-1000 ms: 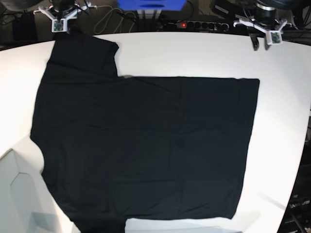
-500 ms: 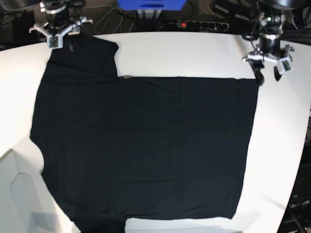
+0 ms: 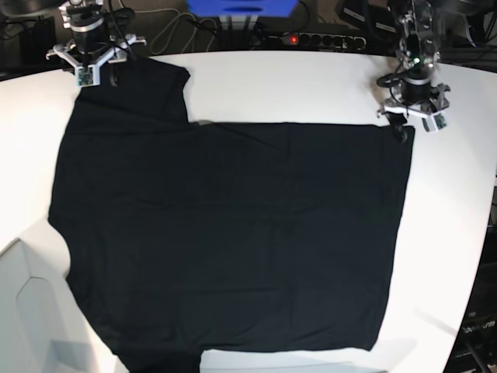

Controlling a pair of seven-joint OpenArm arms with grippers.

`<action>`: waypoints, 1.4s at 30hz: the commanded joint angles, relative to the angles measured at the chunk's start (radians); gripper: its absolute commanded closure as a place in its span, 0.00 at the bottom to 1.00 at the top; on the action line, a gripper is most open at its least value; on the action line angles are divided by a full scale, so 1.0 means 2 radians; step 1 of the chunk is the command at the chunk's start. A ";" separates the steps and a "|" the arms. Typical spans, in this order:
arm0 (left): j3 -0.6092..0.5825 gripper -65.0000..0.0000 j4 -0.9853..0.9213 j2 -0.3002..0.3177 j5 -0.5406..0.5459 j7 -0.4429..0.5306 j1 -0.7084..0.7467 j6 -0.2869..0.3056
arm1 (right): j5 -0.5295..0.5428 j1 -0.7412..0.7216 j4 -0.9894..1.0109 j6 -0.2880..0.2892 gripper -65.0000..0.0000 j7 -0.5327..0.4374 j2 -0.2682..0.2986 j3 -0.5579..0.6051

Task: Fold the T-shirt properly
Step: 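Grasp the black T-shirt's shoulder corners with both grippers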

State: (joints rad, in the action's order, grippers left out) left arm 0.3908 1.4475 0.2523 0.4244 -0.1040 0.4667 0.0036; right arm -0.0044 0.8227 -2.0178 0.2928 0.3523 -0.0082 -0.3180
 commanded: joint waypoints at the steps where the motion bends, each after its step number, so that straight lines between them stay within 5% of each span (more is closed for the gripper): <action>1: 0.001 0.35 -0.001 0.005 0.002 -0.001 -0.001 0.001 | 0.001 0.004 -0.007 0.006 0.51 -0.010 0.002 -0.002; 12: -0.031 0.37 -0.011 0.014 0.002 -0.001 -0.007 0.002 | 0.001 0.005 -0.007 0.006 0.51 -0.010 0.002 -0.002; 19: -0.042 0.59 -0.011 0.014 0.003 -0.001 -0.007 0.002 | 0.001 0.006 -0.007 0.006 0.51 -0.010 0.002 -0.005; 28: -0.040 1.00 -0.004 0.013 0.005 -0.001 -0.003 0.002 | 0.001 0.005 -0.007 0.006 0.51 -0.010 0.003 -0.006; 42: -0.039 1.00 0.035 0.013 0.005 -0.001 0.018 0.002 | 0.001 -0.048 0.010 0.006 0.45 -0.009 0.004 -0.040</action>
State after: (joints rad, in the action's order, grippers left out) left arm 0.3092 1.5055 0.2691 0.4316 -0.1192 0.4988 0.0044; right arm -0.0036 0.7177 -1.9831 0.2943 0.3534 -0.0055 -0.3935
